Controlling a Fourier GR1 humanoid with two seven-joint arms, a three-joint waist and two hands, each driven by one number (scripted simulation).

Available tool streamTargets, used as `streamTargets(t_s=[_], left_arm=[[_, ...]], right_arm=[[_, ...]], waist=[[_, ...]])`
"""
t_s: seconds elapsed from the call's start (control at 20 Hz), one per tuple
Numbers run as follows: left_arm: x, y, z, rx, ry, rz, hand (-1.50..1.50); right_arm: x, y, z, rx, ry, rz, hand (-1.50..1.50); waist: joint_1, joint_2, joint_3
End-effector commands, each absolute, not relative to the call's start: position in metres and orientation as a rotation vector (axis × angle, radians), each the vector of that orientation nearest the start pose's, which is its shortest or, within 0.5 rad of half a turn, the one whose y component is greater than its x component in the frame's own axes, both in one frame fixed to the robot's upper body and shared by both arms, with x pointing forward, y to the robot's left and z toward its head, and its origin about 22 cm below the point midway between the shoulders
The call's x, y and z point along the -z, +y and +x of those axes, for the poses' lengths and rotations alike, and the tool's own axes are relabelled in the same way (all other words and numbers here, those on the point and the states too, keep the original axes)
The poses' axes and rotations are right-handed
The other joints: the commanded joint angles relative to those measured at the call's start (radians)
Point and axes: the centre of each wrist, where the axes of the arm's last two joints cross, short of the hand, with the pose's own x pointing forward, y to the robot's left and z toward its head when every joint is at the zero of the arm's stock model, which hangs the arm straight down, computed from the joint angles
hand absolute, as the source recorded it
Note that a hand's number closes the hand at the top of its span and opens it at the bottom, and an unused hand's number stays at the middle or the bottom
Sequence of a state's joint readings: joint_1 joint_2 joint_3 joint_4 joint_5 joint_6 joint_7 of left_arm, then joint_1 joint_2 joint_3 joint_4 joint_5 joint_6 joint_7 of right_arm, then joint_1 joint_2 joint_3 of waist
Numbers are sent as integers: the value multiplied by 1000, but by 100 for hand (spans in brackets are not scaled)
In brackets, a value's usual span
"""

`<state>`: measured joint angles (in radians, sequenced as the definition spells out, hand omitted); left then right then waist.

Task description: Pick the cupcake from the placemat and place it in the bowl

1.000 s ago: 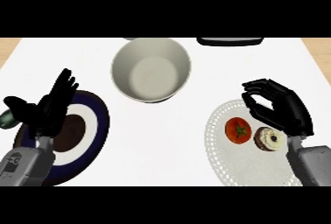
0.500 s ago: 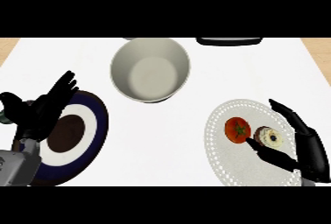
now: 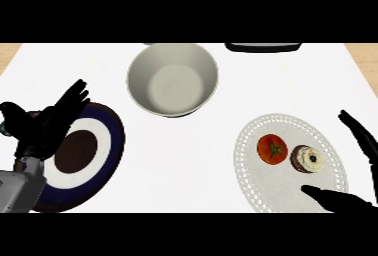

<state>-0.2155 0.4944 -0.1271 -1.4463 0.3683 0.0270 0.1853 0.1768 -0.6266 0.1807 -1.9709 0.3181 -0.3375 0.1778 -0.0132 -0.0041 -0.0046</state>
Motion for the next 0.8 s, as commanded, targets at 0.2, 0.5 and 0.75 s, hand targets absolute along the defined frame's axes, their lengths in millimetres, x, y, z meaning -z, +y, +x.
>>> streamTargets(t_s=[0.2,0.5,0.75], left_arm=[[-58,291,295,226,-1423,40,0],[-69,289,295,231,-1427,30,0],[-66,278,292,218,-1422,27,0]], right_arm=[[-159,-269,192,-794,-1282,-881,-150],[-188,-226,205,-905,-1137,-836,-150],[-194,-219,228,-961,-974,-840,-150]], waist=[[26,6,0],[37,5,2],[32,4,3]])
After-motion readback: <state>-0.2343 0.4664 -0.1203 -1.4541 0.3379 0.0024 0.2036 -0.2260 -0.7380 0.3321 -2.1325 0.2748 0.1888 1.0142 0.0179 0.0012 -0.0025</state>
